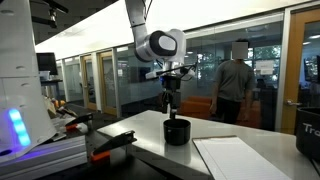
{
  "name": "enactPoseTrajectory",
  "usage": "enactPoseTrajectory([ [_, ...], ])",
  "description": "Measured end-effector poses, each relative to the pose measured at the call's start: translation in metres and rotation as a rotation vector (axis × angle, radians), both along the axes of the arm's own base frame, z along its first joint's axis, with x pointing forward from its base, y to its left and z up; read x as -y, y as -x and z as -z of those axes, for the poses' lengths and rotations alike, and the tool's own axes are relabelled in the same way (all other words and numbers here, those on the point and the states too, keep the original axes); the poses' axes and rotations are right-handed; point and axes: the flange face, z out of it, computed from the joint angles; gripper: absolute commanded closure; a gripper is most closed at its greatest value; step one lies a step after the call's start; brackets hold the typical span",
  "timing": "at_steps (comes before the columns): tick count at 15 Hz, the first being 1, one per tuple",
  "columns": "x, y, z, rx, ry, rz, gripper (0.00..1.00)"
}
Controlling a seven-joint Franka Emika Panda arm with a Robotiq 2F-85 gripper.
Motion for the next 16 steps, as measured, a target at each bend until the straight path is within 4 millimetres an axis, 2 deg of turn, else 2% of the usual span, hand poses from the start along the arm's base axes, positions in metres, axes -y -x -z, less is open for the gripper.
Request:
enactPoseTrajectory([
  [3,0.002,-0.008,0.027,-0.018,0.006,-0.013,0.0],
  [7,-0.001,-0.033,0.053,-0.014,0.015,-0.037,0.0],
  [12,-0.033,-0.069,0.034,0.054,0.024,-0.108,0.0],
  [14,-0.038,-0.073,0.032,0.061,0.025,-0.12,0.0],
  [16,-0.033,-0.068,0.039,0.046,0.028,-0.114,0.0],
])
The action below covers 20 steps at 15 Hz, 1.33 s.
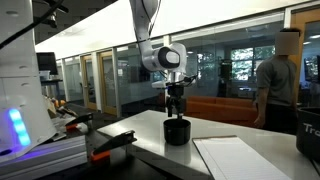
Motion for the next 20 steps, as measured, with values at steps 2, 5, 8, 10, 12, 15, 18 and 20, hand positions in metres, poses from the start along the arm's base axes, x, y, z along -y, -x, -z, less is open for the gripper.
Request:
enactPoseTrajectory([
  [2,0.011,0.007,0.01,-0.021,0.009,0.013,0.04],
  [5,0.023,0.013,0.018,-0.039,0.019,0.028,0.3],
  [8,0.026,0.014,0.02,-0.043,0.022,0.031,0.46],
  [10,0.026,0.014,0.021,-0.044,0.022,0.031,0.44],
  [12,0.025,0.015,0.022,-0.047,0.021,0.03,0.4],
  [15,0.023,0.022,0.029,-0.065,0.019,0.025,0.31],
  [18,0.023,0.028,0.039,-0.085,0.017,0.015,0.51],
  [20,0.023,0.028,0.038,-0.086,0.015,0.007,0.64],
])
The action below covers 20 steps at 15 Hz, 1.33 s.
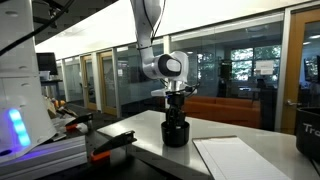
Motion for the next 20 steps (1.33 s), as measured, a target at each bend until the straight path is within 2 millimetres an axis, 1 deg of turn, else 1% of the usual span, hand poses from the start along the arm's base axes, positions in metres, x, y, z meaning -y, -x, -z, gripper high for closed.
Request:
enactPoseTrajectory([
  [1,0.0,0.0,0.0,0.0,-0.001,-0.004,0.78],
  [2,0.0,0.0,-0.001,0.0,-0.002,-0.008,0.86],
  [4,0.0,0.001,-0.001,-0.001,-0.004,-0.016,0.99],
  [10,-0.001,0.002,-0.002,-0.003,-0.01,-0.038,1.0],
  [11,-0.001,0.002,-0.003,-0.002,-0.011,-0.043,0.84],
  [12,-0.001,0.001,-0.003,0.0,-0.012,-0.046,0.72],
  [13,0.0,0.001,-0.004,-0.001,-0.012,-0.048,0.67],
  [15,0.002,0.002,-0.003,-0.003,-0.012,-0.049,0.53],
  [18,0.009,0.004,-0.002,-0.007,-0.006,-0.05,0.3],
  [20,0.013,0.006,-0.001,-0.011,-0.002,-0.049,0.18],
])
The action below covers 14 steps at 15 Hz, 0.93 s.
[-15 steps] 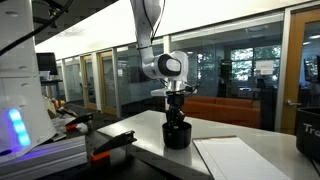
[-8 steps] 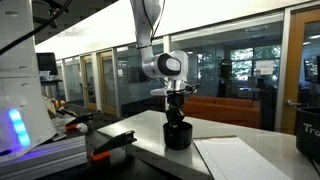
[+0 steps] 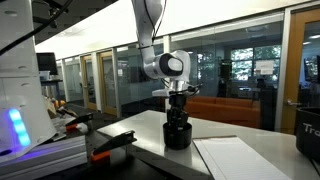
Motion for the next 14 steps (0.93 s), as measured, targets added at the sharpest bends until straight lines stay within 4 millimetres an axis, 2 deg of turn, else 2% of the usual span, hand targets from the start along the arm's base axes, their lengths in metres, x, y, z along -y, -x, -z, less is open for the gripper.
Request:
enactPoseTrajectory([
  [2,0.002,0.003,0.004,-0.009,0.002,-0.002,0.05],
  [5,0.004,0.007,0.01,-0.022,0.003,-0.006,0.0],
  [6,0.004,0.006,0.01,-0.022,0.002,-0.009,0.17],
  [7,0.004,0.008,0.012,-0.027,0.002,-0.012,0.25],
  [9,0.004,0.008,0.012,-0.027,0.003,-0.017,0.34],
  [14,0.0,0.01,0.017,-0.039,0.005,-0.041,0.69],
])
